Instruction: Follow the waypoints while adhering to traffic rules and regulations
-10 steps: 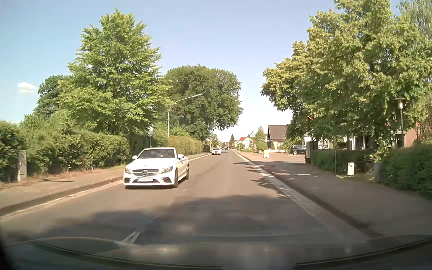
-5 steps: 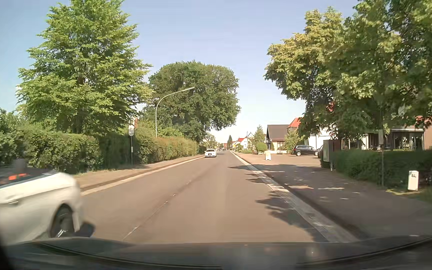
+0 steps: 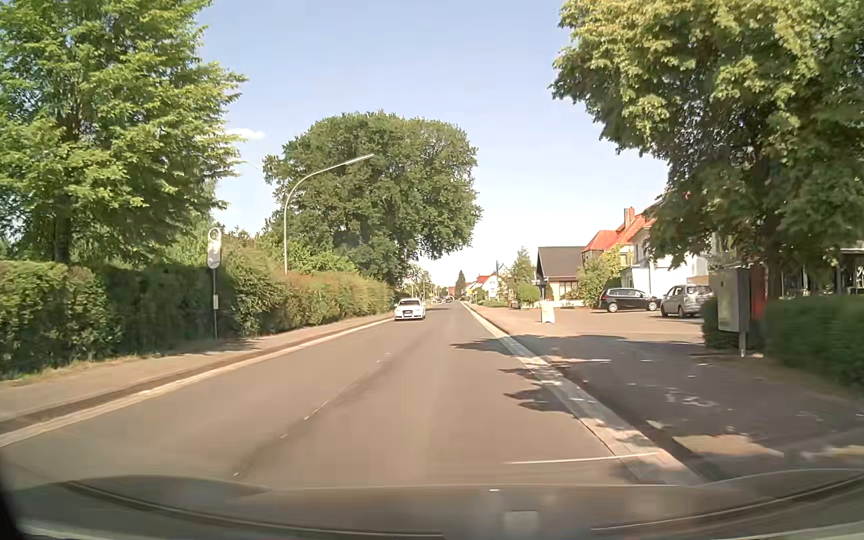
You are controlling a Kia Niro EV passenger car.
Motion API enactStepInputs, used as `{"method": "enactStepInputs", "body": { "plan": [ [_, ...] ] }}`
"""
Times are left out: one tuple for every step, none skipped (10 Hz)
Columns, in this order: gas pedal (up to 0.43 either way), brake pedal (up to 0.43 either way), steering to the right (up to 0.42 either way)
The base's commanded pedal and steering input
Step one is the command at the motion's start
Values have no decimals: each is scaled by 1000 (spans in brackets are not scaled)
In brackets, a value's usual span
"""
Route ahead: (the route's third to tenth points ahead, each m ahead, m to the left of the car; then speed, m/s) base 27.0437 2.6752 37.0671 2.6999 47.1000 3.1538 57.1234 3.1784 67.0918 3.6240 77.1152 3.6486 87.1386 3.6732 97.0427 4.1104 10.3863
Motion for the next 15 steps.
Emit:
{"method": "enactStepInputs", "body": {
  "plan": [
    [228,6,-3],
    [228,6,-4],
    [228,6,-3],
    [228,6,-3],
    [228,6,-5],
    [228,6,-7],
    [228,6,-7],
    [228,6,-6],
    [228,6,-8],
    [228,6,-8],
    [228,6,-8],
    [228,6,-8],
    [228,6,-6],
    [228,6,-4],
    [228,6,-2]
  ]
}}
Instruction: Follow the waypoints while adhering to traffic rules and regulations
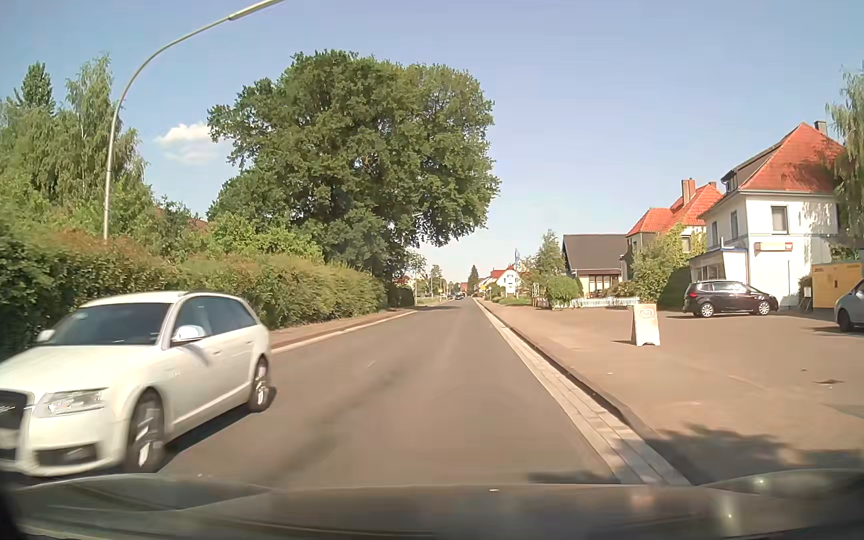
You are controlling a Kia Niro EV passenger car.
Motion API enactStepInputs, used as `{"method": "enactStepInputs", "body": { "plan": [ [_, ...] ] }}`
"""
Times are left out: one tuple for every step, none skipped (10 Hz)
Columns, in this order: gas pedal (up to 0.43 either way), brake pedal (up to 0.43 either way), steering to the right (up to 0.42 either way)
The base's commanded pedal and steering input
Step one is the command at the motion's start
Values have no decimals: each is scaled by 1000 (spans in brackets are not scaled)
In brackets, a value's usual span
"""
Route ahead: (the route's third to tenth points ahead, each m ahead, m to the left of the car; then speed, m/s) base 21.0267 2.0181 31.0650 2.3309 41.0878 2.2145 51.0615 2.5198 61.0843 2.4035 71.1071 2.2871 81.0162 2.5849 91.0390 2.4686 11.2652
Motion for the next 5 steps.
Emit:
{"method": "enactStepInputs", "body": {
  "plan": [
    [228,6,-2],
    [228,6,-2],
    [228,6,-2],
    [228,6,-2],
    [228,6,-1]
  ]
}}
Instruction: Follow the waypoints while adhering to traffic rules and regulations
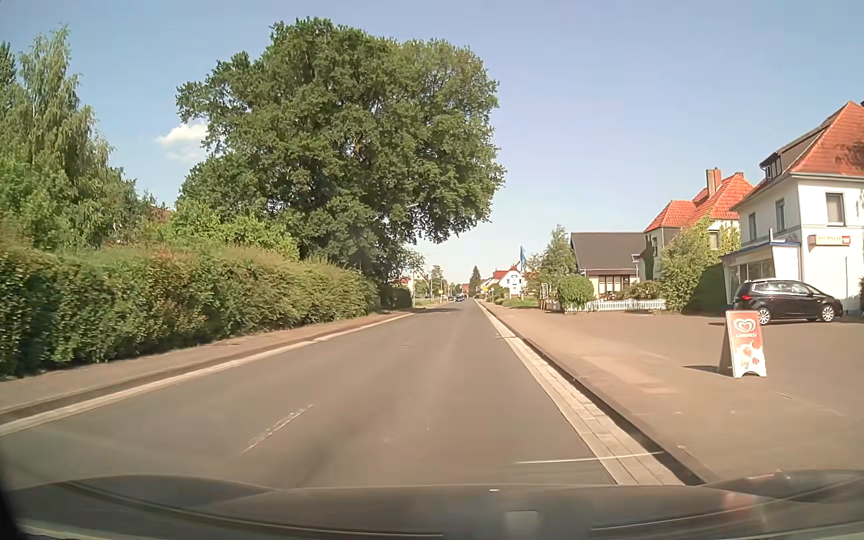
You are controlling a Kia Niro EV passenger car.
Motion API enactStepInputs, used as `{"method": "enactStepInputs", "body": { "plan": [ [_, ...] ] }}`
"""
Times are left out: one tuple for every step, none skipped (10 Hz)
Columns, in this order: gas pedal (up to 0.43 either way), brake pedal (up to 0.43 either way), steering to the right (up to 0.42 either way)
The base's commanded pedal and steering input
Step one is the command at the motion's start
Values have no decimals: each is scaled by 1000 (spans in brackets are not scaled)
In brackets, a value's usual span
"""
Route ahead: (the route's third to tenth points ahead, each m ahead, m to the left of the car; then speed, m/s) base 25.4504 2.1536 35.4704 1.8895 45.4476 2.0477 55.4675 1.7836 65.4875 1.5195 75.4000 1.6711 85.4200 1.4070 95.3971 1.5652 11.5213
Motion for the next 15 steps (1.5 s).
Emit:
{"method": "enactStepInputs", "body": {
  "plan": [
    [228,6,0],
    [228,6,0],
    [228,6,1],
    [228,6,0],
    [228,6,0],
    [228,6,-1],
    [228,6,-1],
    [228,6,-1],
    [228,6,-1],
    [228,6,-1],
    [228,6,-1],
    [228,6,-1],
    [228,6,-1],
    [228,6,-1],
    [228,6,-1]
  ]
}}
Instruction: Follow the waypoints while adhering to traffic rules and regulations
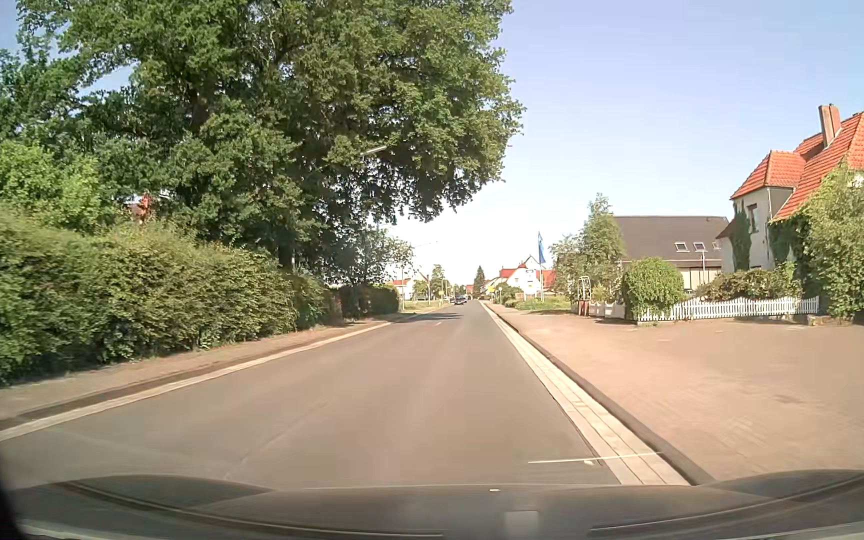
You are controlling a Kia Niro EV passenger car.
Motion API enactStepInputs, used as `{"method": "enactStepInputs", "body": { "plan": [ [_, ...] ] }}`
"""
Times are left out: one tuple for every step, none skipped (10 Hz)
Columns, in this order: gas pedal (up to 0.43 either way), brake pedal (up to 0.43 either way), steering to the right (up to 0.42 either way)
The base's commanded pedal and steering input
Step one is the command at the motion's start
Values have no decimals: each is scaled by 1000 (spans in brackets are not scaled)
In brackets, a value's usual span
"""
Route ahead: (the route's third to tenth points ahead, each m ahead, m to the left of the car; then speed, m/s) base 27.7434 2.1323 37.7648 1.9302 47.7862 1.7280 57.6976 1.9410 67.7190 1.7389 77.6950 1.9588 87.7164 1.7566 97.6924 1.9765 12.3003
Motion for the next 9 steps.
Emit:
{"method": "enactStepInputs", "body": {
  "plan": [
    [228,6,0],
    [209,6,3],
    [189,6,4],
    [189,6,4],
    [189,6,0],
    [189,6,0],
    [189,6,0],
    [189,6,0],
    [189,6,0]
  ]
}}
